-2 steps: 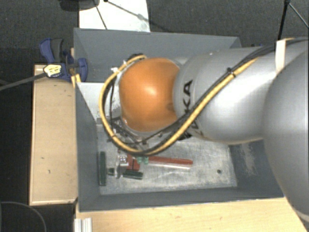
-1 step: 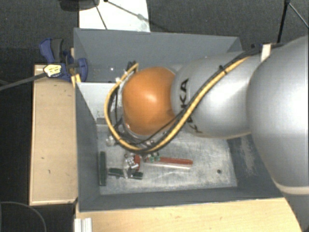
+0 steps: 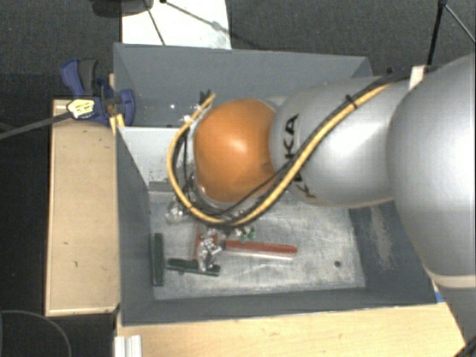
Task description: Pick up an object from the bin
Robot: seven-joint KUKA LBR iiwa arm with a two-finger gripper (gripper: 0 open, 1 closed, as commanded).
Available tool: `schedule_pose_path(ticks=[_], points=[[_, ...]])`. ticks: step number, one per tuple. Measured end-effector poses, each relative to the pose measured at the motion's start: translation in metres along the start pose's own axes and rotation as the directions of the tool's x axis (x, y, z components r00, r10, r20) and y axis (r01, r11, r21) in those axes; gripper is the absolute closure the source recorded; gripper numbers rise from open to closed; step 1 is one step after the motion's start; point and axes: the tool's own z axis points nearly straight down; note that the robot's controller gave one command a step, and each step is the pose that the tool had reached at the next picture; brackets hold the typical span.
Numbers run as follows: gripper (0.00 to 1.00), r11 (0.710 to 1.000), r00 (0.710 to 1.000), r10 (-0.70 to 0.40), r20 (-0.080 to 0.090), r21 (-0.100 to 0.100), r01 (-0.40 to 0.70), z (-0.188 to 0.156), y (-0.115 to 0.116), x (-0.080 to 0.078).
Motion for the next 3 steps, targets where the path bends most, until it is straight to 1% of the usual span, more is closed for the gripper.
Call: schedule_pose_path(ticks=[1,2,3], points=[[0.00,0.950,0.950,-0.312,0.005,0.002,0.312,0.001,-0.016,-0.004],[0.00,0.883,0.883,-0.470,-0.002,0.001,0.470,0.065,-0.019,-0.013],[1.00,0.703,0.702,-0.712,-0.014,-0.024,0.711,0.068,-0.019,-0.018]])
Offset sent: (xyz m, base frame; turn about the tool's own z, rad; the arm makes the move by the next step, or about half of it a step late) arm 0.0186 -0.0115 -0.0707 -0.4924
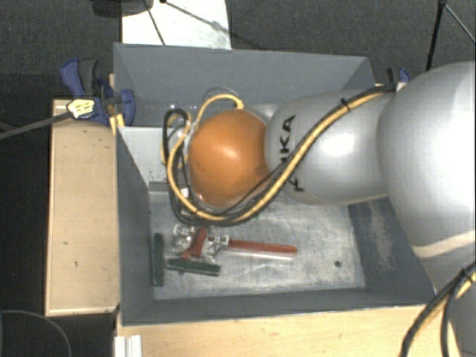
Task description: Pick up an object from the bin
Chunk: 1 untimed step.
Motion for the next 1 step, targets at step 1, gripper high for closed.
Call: schedule_pose_path(ticks=[1], points=[[1.00,1.000,1.000,0.001,0.000,0.000,-0.001,0.0000,0.0000,0.0000]])
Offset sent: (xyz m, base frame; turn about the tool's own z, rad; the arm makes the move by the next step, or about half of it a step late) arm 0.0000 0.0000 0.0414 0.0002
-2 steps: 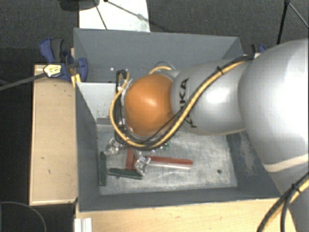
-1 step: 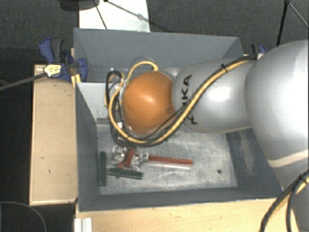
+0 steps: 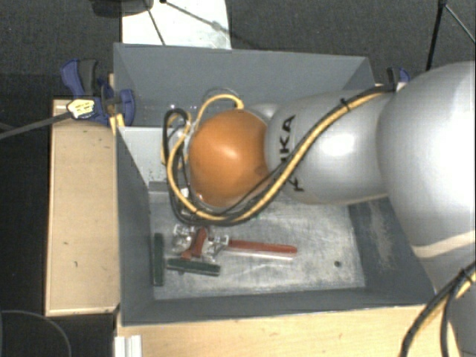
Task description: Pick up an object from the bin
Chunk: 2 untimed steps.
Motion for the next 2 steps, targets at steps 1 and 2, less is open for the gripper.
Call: schedule_pose_path(ticks=[1,2], points=[[1.00,1.000,1.000,0.000,0.001,0.000,0.000,-0.004,0.001,0.000],[1.00,1.000,1.000,-0.001,0.012,0.011,0.001,-0.016,0.002,-0.001]])
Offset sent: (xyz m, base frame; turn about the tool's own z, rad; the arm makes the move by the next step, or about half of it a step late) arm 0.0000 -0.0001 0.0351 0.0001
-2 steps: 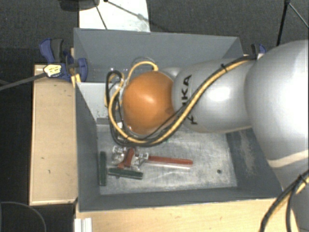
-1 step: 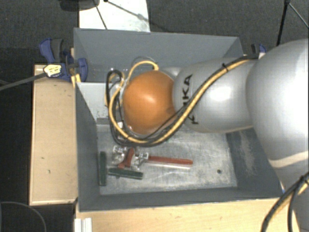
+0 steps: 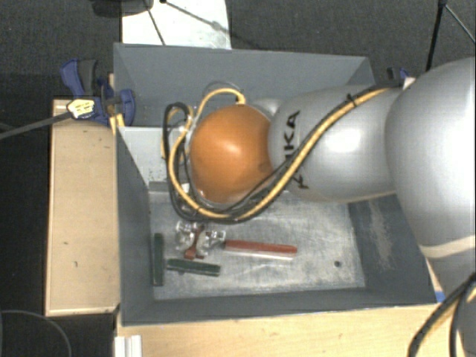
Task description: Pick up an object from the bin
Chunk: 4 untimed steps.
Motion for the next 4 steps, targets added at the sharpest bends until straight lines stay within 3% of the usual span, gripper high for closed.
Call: schedule_pose_path(ticks=[1,4], points=[[1.00,1.000,1.000,0.001,0.005,0.010,-0.001,-0.008,-0.002,0.000],[1.00,1.000,1.000,0.007,0.005,0.014,-0.007,-0.028,-0.001,0.000]])
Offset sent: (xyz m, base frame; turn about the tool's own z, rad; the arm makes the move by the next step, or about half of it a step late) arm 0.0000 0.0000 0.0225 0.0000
